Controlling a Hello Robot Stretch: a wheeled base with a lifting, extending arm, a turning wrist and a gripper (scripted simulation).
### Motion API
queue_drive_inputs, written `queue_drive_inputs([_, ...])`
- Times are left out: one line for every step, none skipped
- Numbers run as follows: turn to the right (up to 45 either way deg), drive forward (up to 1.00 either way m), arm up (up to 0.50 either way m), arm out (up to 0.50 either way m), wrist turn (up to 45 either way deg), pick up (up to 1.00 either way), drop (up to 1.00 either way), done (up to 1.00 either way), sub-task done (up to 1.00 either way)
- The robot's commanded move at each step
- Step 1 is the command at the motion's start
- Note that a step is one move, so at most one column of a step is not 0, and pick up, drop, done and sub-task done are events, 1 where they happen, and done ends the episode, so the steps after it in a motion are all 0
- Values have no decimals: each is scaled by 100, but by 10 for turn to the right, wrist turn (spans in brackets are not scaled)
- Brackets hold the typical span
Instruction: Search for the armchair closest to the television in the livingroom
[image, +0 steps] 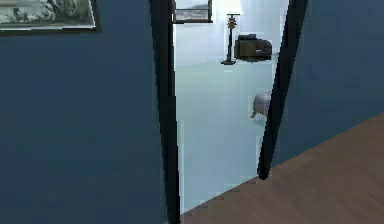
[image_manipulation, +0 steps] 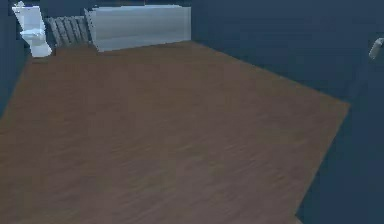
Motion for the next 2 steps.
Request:
queue_drive_inputs([150, 0, 0, 0, 0, 0, 0, 0, 0])
queue_drive_inputs([0, 85, 0, 0, 0, 0, 0, 0, 0])
